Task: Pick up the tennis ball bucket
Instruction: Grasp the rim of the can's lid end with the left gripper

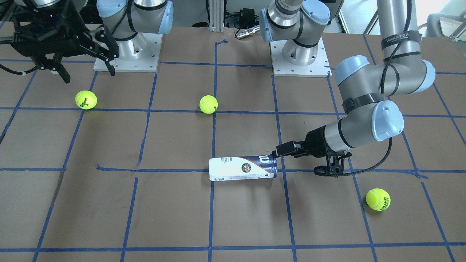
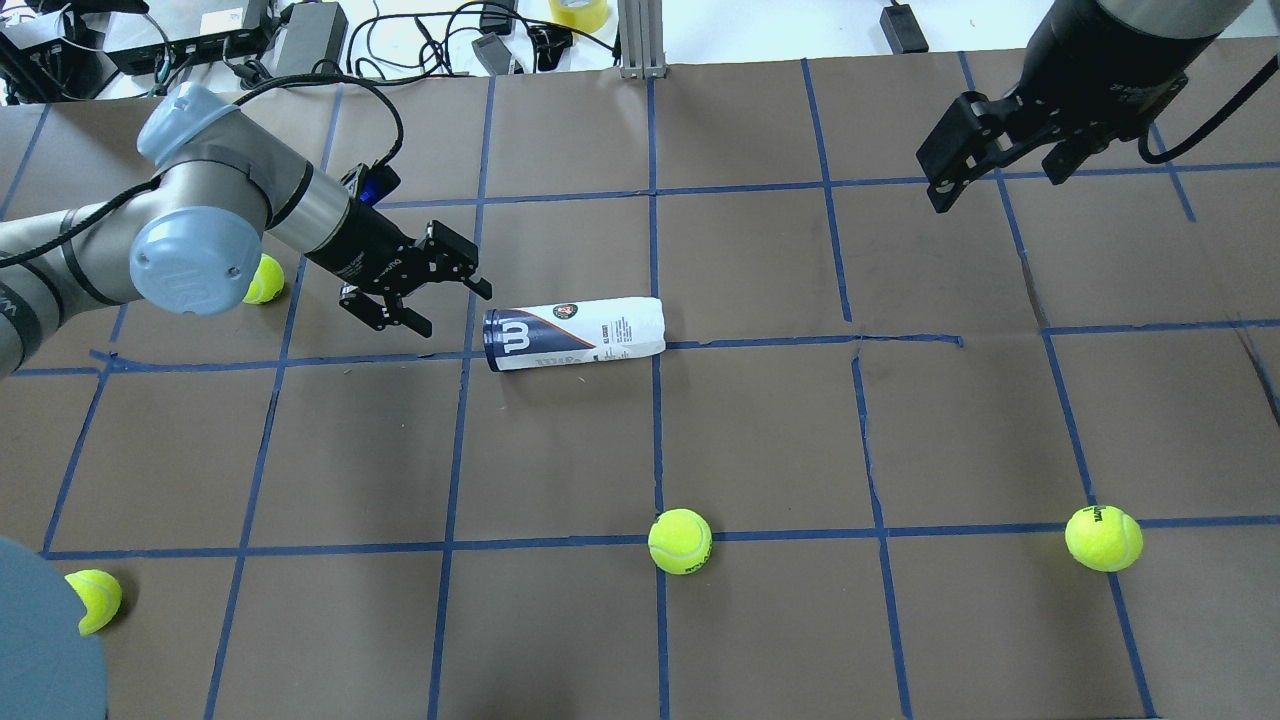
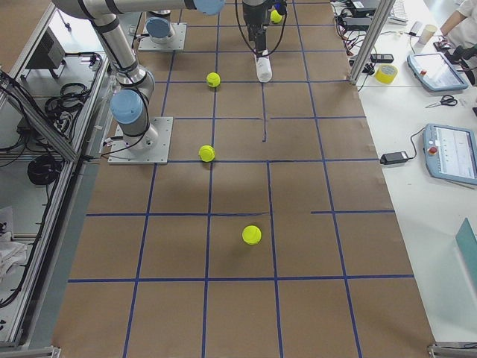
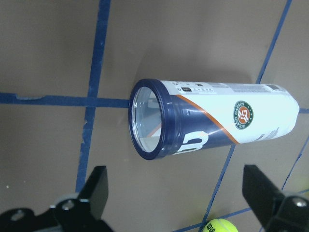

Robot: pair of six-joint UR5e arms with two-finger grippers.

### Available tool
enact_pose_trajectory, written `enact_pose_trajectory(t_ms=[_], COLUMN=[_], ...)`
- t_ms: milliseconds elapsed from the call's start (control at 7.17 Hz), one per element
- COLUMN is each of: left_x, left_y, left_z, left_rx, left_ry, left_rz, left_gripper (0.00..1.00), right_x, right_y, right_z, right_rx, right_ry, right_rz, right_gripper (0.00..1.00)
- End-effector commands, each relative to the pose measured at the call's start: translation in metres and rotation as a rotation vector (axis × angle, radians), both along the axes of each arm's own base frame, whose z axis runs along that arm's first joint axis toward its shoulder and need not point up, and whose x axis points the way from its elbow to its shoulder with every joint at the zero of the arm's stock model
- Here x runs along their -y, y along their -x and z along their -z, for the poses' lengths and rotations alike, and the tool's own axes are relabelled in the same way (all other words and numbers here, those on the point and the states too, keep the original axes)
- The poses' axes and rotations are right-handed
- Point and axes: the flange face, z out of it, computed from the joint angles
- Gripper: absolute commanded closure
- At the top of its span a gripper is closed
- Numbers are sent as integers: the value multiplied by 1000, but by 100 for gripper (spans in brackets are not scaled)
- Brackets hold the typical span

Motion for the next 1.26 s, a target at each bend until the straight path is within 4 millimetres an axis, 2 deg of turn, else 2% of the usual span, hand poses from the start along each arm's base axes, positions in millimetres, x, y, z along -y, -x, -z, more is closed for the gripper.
enact_pose_trajectory(t_ms=[0, 419, 698, 837, 977, 1116], left_x=[-2, -1, -4, -5, -3, -2], left_y=[9, 28, 42, 43, 43, 42], left_z=[21, 47, 48, 44, 44, 43], left_rx=[-49, -47, -36, -32, -30, -28], left_ry=[-29, -44, -53, -55, -60, -60], left_rz=[-5, 18, 33, 21, 8, 7], left_gripper=[0, 2, 2, 14, 38, 49], right_x=[0, 4, 6, 5, 1, 0], right_y=[8, -1, -1, -3, -14, -21], right_z=[1, 4, 3, 3, 6, 5], right_rx=[-67, -57, -50, -51, -56, -48], right_ry=[-9, 0, 15, 17, -1, 0], right_rz=[168, 242, 242, 242, 265, 263], right_gripper=[0, 0, 0, 0, 0, 0])
